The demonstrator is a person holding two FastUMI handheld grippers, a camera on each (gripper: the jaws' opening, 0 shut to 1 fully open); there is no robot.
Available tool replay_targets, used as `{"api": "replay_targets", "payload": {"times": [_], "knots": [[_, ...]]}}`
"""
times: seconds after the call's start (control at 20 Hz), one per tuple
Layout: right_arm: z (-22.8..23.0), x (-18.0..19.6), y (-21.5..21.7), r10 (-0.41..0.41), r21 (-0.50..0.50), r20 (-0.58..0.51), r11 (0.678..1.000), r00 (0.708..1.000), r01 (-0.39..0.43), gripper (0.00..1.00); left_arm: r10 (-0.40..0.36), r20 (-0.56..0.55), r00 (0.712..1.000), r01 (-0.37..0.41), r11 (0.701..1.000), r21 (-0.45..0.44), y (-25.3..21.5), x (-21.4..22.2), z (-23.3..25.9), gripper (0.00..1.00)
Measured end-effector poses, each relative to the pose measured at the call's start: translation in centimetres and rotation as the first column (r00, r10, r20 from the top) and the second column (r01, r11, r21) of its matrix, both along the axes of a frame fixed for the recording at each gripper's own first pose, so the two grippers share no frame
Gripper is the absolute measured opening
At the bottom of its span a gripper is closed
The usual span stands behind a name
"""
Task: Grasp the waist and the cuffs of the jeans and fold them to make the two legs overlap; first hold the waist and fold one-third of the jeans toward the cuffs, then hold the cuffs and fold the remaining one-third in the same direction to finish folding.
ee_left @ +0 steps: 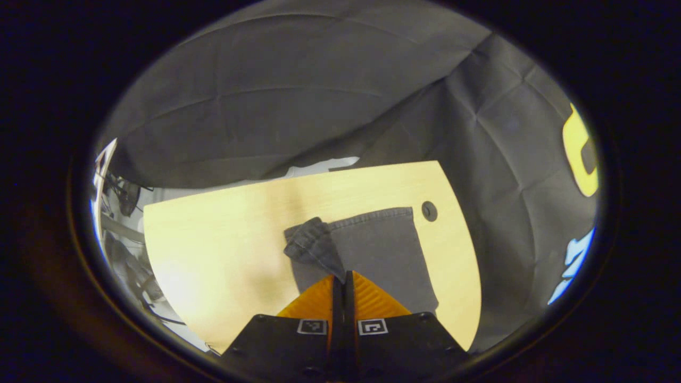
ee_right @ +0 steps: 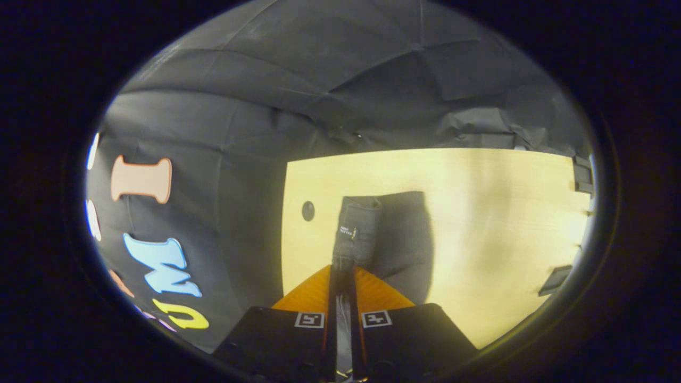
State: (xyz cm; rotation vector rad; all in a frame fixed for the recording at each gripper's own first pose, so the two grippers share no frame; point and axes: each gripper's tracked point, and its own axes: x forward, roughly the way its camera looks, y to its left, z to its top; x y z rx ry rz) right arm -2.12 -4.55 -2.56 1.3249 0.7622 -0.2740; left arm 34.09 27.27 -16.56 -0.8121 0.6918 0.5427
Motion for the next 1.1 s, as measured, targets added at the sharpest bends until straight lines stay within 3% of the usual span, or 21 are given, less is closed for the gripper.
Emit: {"api": "replay_targets", "payload": {"times": [0.15, 0.3, 0.35, 0.45, 0.55, 0.65, 0.85, 0.95, 1.1], "knots": [[-1.7, 4.4, 1.3, 0.0, 0.0, -0.005, 1.0, 1.0, 0.0, 0.11, -0.083, -0.063, 0.995, 0.084, 0.996, 0.018, -1.1, 5.2, -3.2, 0.07], [-5.7, 7.6, 2.1, -0.006, -0.036, -0.015, 0.999, 1.0, 0.005, 0.11, -0.284, -0.017, 0.959, 0.284, 0.959, -0.019, -5.8, 11.3, -4.2, 0.07], [-6.9, 7.9, 2.5, 0.007, -0.054, -0.031, 0.999, 0.999, -0.009, 0.11, -0.307, -0.029, 0.951, 0.306, 0.951, -0.039, -6.5, 12.3, -3.7, 0.07], [-7.7, 8.4, 3.1, 0.048, -0.112, 0.003, 0.993, 0.999, -0.047, 0.07, -0.356, -0.125, 0.926, 0.364, 0.93, 0.05, -6.1, 12.7, -3.6, 0.07], [-8.1, 7.0, 2.4, 0.093, -0.205, -0.009, 0.974, 0.996, -0.093, 0.52, -0.387, -0.204, 0.899, 0.413, 0.905, 0.101, -6.1, 11.8, -3.3, 0.07], [-7.5, 5.0, 1.1, 0.117, -0.269, -0.021, 0.956, 0.993, -0.118, 0.97, -0.369, -0.219, 0.904, 0.398, 0.91, 0.112, -5.8, 11.7, -3.9, 0.07], [-5.9, 1.1, -4.4, 0.07, -0.401, -0.027, 0.913, 0.997, -0.075, 0.96, -0.347, -0.293, 0.891, 0.393, 0.912, 0.115, -4.0, 9.2, -3.6, 0.16], [-6.3, -0.2, -6.0, 0.046, -0.409, -0.048, 0.91, 0.998, -0.062, 0.96, -0.343, -0.323, 0.882, 0.402, 0.906, 0.134, -2.8, 7.2, -3.3, 0.51], [-9.3, -0.3, -4.7, 0.045, -0.292, -0.097, 0.954, 0.994, -0.071, 0.96, -0.34, -0.332, 0.88, 0.39, 0.916, 0.093, -2.5, 4.3, -3.0, 1.0]]}}
